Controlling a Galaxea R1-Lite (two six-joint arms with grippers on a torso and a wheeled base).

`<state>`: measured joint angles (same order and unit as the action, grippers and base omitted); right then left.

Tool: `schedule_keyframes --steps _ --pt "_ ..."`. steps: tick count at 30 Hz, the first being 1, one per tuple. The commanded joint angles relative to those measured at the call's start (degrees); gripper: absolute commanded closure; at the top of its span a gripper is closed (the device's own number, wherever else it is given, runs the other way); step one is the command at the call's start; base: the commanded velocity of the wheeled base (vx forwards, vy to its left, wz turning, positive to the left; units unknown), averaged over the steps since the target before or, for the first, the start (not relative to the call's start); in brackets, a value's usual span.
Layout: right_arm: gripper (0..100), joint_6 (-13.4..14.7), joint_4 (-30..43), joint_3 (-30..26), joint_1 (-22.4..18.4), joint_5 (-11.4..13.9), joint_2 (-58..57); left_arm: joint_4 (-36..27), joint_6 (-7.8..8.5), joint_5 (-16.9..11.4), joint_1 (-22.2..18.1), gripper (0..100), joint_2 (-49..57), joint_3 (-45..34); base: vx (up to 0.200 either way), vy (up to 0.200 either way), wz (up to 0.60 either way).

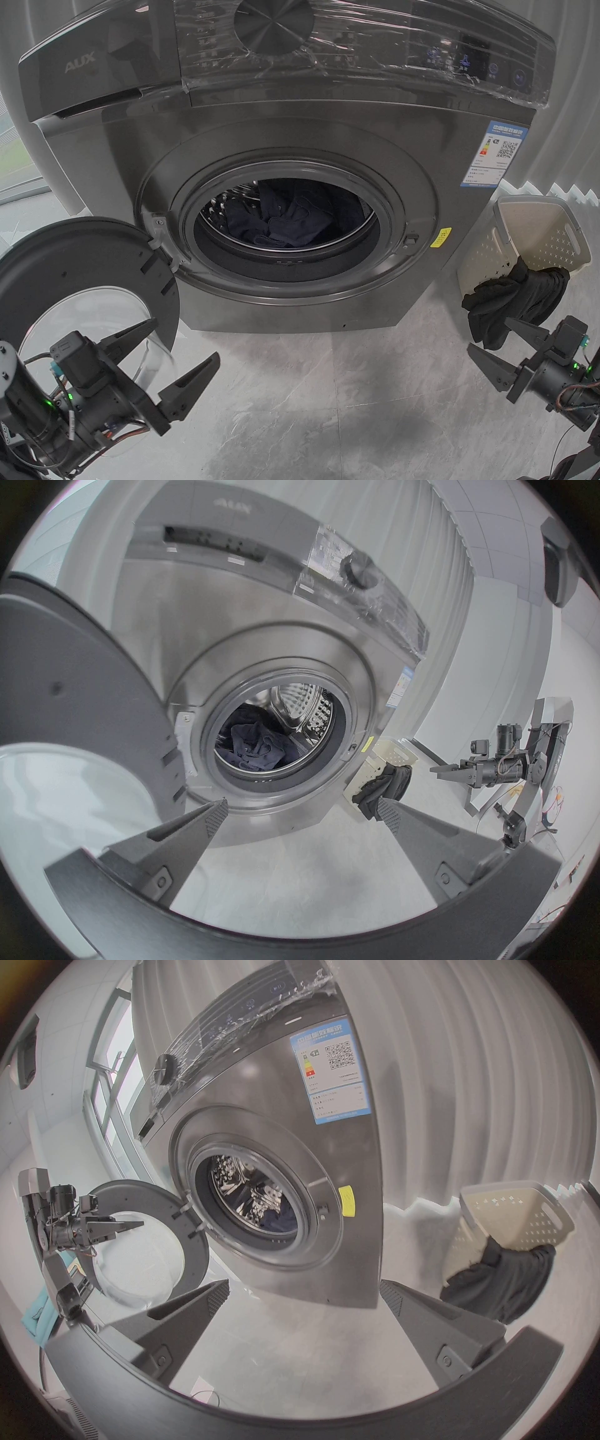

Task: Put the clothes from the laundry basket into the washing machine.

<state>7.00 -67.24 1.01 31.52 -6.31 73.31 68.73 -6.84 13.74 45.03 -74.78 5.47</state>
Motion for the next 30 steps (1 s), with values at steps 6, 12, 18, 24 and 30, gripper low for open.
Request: schedule_keyframes --steps 6,12,18,24,30 --pt "0 -0.5 27.1 -1.0 -9.6 0.3 -31.8 -18.8 1.39 -0.3 -8.9 0 26.6 -5.4 -0.200 0.000 0.00" --pt "0 -1.3 41.5 -0.6 -14.3 0.9 -47.2 -30.4 1.65 -0.8 -13.5 0 36.4 -5.5 -0.200 0.000 0.00" --pt "0 -1.3 50.3 1.1 -16.5 0.8 -56.5 -37.5 1.74 -1.4 -19.1 0 44.5 -5.5 -0.100 0.000 0.00" --pt "0 -1.2 59.1 1.7 -19.3 0.9 -64.6 -54.5 1.65 -6.5 -27.6 0 60.4 -5.5 -0.100 0.000 0.00" --pt "0 -1.0 60.3 -1.0 -21.7 0.5 -68.0 -65.7 0.86 -12.9 -34.1 0 69.8 -5.3 0.000 0.000 0.00"
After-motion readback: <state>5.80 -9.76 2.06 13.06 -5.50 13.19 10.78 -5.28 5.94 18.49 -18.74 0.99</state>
